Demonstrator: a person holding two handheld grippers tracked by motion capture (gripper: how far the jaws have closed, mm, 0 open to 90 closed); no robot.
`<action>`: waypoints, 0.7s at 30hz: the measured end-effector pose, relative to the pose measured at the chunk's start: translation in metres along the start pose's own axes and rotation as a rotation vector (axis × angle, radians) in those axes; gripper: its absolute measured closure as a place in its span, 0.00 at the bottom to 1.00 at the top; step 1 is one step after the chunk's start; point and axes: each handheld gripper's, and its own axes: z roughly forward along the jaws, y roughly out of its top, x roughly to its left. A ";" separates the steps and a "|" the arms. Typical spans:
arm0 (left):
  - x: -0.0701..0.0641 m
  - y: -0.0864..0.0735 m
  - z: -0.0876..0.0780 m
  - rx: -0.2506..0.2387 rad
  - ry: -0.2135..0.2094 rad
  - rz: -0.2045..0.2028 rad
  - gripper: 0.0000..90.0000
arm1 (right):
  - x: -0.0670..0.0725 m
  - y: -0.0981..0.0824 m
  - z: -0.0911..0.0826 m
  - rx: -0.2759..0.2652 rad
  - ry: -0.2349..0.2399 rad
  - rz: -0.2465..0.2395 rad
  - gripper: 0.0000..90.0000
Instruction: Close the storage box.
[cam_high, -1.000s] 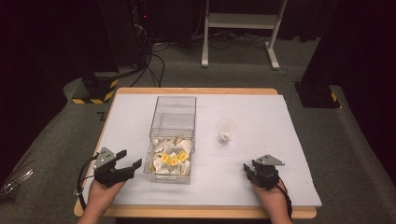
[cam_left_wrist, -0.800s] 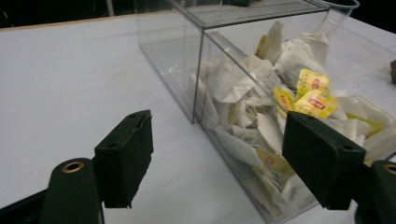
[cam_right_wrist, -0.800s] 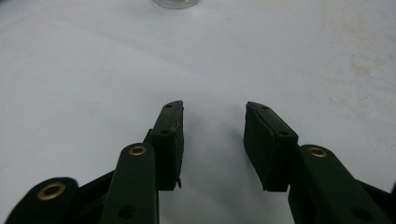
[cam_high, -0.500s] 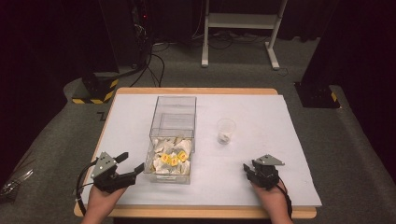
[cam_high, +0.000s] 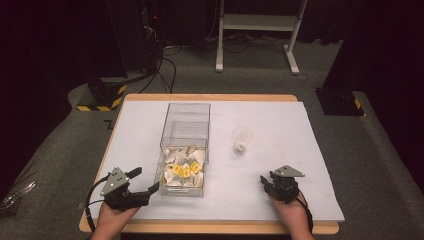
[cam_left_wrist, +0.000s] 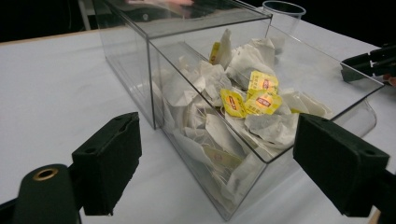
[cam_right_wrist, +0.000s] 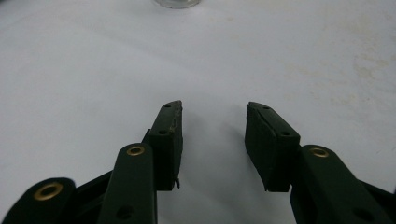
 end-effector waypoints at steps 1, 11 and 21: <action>-0.001 -0.001 0.000 0.004 0.001 0.003 0.17 | 0.000 0.000 0.000 0.000 0.000 0.000 0.63; -0.006 -0.010 0.010 0.048 -0.014 0.015 0.17 | -0.001 0.000 0.000 0.002 0.007 -0.002 0.62; -0.013 -0.016 0.016 0.053 -0.028 0.062 0.28 | -0.001 0.001 0.000 0.004 0.008 0.000 0.62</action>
